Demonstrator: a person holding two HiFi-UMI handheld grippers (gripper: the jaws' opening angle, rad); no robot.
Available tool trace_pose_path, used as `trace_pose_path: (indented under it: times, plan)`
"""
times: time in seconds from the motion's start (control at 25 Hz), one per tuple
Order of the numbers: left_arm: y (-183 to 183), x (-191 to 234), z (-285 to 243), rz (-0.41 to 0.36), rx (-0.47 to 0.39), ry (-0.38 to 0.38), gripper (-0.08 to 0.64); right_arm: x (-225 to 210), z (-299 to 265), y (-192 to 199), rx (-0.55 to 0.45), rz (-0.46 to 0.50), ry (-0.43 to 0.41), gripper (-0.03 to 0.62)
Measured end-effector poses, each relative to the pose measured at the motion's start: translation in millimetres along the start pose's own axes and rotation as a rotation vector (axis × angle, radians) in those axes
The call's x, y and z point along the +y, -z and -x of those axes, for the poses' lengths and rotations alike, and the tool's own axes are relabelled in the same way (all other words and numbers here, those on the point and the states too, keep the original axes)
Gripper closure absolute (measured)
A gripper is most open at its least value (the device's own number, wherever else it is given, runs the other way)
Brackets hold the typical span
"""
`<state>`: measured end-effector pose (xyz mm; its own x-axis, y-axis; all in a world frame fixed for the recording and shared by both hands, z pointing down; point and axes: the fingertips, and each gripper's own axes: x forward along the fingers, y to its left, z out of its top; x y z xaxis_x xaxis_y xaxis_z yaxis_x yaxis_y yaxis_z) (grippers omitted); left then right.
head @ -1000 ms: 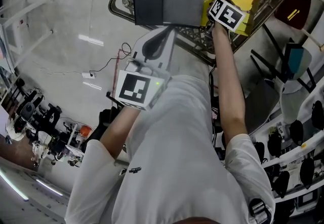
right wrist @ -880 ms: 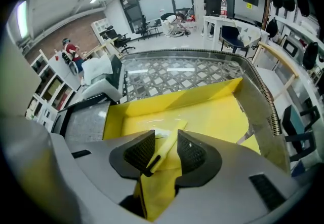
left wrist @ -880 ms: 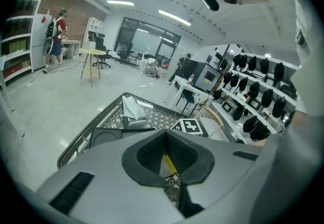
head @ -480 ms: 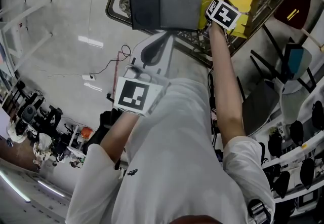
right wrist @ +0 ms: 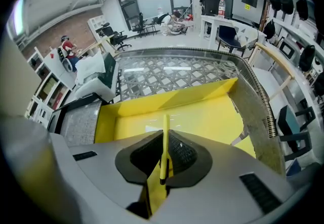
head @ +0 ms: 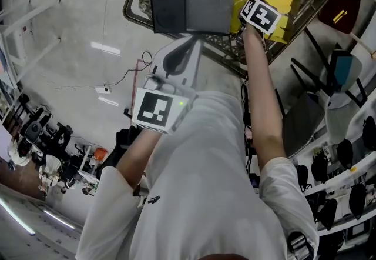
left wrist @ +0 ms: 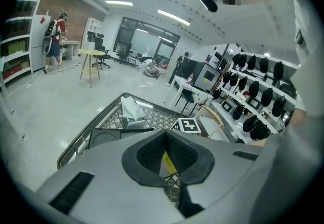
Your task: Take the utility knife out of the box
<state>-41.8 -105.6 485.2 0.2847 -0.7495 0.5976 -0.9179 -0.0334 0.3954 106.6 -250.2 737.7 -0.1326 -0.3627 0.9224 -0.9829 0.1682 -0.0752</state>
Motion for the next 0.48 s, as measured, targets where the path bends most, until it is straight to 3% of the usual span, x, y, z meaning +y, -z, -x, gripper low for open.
trace_pose_path:
  times: [0.48]
  plan:
    - [-10,-18,18,-0.033,-0.051,0.03,0.558,7,55,-19,-0.112,0.025,-0.118,0.577]
